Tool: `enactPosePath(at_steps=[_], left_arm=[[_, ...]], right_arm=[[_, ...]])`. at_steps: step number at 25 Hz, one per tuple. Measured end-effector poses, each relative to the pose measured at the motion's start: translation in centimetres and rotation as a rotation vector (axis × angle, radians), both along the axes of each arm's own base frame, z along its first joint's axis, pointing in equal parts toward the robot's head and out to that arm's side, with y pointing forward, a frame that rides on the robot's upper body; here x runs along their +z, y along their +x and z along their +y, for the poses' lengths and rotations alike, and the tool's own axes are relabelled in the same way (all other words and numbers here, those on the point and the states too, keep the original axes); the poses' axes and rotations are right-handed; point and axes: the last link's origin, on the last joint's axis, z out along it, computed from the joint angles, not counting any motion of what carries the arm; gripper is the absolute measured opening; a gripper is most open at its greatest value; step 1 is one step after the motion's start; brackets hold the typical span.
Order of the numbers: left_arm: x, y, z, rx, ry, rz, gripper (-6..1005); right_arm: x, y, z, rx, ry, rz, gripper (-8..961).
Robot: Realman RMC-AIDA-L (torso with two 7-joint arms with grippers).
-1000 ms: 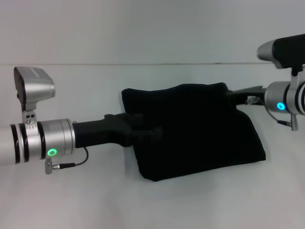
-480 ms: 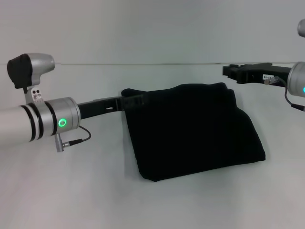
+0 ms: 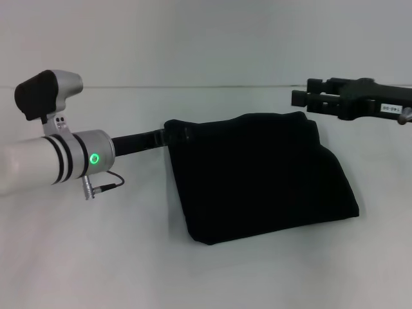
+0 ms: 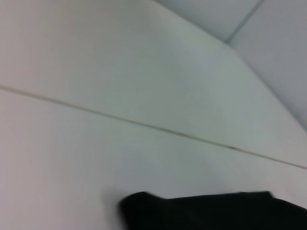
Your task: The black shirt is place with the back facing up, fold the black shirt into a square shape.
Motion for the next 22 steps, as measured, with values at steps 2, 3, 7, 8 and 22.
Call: enactPosePath(at_steps=[2, 3, 7, 8, 22], left_arm=[[-0.3, -0.1, 0.3, 0.044, 0.014, 0.004, 937], [-0.5, -0.1, 0.4, 0.055, 0.014, 0.004, 937], [-1.1, 0.3, 0.4, 0.060, 0.006, 0.007, 934], [-1.3, 0.5, 0.4, 0.060, 0.002, 0.006, 934], [-2.4, 1.5, 0.0, 0.014, -0.057, 0.020, 930]], right_arm=[[0.3, 0.2, 0.0, 0.002, 0.017, -0.008, 676], [0.3, 0.2, -0.1, 0.003, 0.017, -0.012, 724], [0.4, 0.3, 0.0, 0.010, 0.023, -0.023, 761], [0.4, 0.3, 0.0, 0.012, 0.026, -0.027, 770], [-0.1, 0.3, 0.4, 0.015, 0.052, -0.054, 816]])
